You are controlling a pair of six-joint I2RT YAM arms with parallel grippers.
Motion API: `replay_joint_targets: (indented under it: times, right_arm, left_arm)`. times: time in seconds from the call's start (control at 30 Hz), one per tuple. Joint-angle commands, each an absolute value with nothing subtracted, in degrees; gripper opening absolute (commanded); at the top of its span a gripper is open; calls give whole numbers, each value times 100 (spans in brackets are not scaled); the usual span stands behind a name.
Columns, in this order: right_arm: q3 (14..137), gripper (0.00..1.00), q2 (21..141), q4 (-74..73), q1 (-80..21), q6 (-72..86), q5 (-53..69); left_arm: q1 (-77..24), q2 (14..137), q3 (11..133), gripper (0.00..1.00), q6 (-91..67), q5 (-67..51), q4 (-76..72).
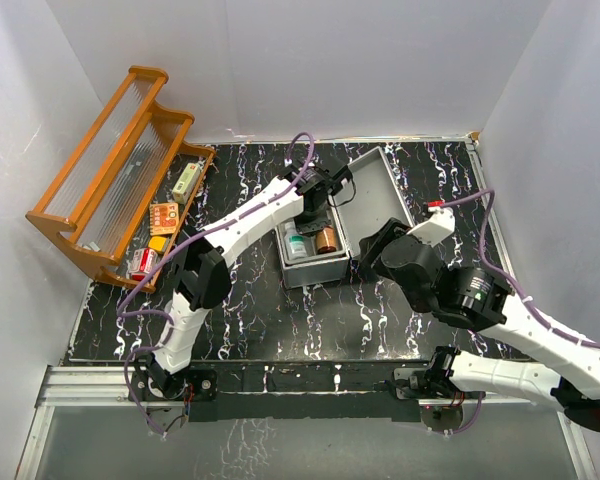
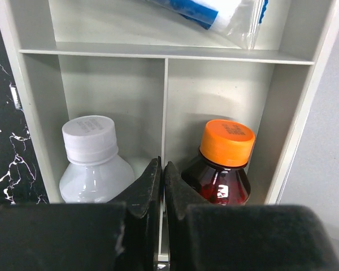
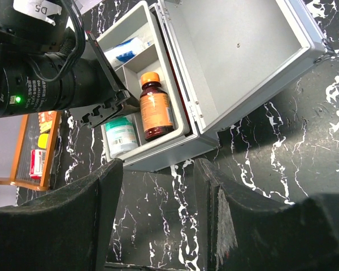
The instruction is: Organize the medicine kit
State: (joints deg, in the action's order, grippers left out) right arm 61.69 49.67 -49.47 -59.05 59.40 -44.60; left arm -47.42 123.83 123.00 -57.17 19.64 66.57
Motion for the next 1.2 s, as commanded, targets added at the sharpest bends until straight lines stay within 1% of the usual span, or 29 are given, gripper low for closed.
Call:
replay_joint_targets:
  times: [0.0,0.33,0.77,1.17]
  right_arm:
    - [6075,51,4748,-4799,-5915,5851,-4544]
    - [5968,51,4657,-4793,-5915,5933,-4494]
    - [5978,51,4658,-4777,-5915,5909,-4479]
    - [5947,51,4684,-4764,-5915,5893,-4475]
  left_arm:
    - [-4781,12261,12578,0,-5757,2061,6820]
    - [-4781,12371,12461,0,-5648,2013,6926]
    - [-4715,12740,12764,0,-5568,1973,6831]
    - [-4659,12701,12554,0,-5509,1888,6673]
